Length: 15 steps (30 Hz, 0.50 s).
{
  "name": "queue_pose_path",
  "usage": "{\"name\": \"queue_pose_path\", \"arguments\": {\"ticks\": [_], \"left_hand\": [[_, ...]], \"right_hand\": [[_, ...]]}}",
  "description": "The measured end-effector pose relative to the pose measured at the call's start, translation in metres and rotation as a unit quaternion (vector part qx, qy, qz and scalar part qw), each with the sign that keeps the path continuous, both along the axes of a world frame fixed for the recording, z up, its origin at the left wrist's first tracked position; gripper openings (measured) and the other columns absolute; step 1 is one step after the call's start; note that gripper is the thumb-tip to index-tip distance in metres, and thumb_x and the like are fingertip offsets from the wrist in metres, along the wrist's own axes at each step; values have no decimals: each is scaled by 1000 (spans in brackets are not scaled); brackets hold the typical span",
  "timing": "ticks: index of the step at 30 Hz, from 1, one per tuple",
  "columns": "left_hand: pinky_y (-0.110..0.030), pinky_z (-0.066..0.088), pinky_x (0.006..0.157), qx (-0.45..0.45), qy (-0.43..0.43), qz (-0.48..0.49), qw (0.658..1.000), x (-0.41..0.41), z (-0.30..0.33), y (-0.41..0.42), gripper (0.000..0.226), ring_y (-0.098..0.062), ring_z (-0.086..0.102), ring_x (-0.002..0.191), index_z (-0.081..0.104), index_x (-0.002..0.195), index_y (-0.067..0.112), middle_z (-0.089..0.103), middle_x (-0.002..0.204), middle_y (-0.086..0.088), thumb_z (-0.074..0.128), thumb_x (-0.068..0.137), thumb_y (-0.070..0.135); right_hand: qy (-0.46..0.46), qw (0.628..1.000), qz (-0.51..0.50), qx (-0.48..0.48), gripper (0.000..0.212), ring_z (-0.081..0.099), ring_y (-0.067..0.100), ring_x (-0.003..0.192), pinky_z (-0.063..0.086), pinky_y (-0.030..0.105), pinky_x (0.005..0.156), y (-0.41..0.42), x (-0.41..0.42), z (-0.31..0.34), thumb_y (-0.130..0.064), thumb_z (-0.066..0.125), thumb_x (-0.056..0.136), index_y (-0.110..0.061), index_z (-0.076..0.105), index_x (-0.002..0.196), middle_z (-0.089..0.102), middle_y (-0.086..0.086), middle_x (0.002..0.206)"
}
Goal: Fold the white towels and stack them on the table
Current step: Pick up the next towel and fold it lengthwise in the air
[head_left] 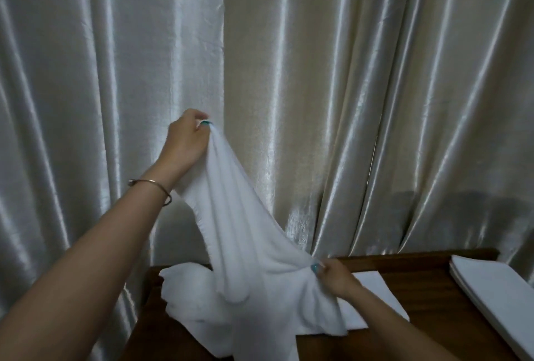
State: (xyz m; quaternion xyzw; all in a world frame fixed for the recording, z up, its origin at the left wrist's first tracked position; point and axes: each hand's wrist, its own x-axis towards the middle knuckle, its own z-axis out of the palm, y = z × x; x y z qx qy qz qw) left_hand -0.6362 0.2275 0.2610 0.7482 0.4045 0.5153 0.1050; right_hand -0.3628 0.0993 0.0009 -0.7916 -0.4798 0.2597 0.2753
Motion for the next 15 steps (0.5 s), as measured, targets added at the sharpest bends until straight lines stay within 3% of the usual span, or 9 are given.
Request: {"name": "queue_pose_path", "arguments": {"ticks": [1,2,4,7,10,11,12,15], "left_hand": [[-24,47,79,-10,20,28,999,-10,-4,7,23,-31,64,93,67,93,2,67,91,-17,50,93,19],[-32,53,67,-24,54,47,997,-19,-8,13,32,-34,65,75,64,76,-1,61,71,-17,54,90,26],[-28,44,44,-90,109,64,988,-33,-17,18,39,-29,54,49,54,55,4,47,49,-8,58,77,36],[-24,40,44,-180,143,92,969,-36,-34,19,37,-25,52,47,53,49,8,50,47,-4,60,63,43],[-24,39,46,-254,75,94,960,-26,-47,14,29,-26,55,54,57,57,6,57,58,-8,58,63,34],[-24,36,46,-279,47,78,956,-20,-50,13,25,-24,53,53,57,60,6,56,59,-6,59,65,31],[-23,34,46,-303,21,54,951,-13,-53,10,22,-22,51,52,57,61,7,55,58,-5,59,66,28],[-23,35,47,-356,-16,-61,932,13,-57,1,21,-19,48,47,58,62,10,53,51,-4,67,73,25]], "right_hand": [[7,1000,-19,21,28,62,23,91,48,34,80,-4,12,9,-37,46,97,-20,65,86,67,2,91],[18,999,-31,41,29,63,24,91,47,34,79,-8,22,20,-35,45,98,-18,67,89,68,5,91],[69,993,-51,86,27,64,20,86,49,30,71,-13,36,46,-30,47,98,-16,70,95,70,7,94],[113,984,-100,91,19,64,15,71,48,23,56,-12,49,88,-19,56,91,-7,71,89,71,13,90],[200,972,-121,36,20,67,31,86,56,35,75,-16,53,128,-16,61,85,-2,68,98,70,19,97],[259,957,-122,37,22,67,33,89,57,40,78,-20,52,139,-15,60,87,-3,66,104,69,20,100],[325,936,-120,60,20,68,32,83,58,40,72,-23,50,148,-13,59,90,-5,64,108,69,20,95],[530,830,-94,143,11,65,18,46,53,26,40,-30,33,171,-6,49,96,-3,60,96,64,12,57]]}}
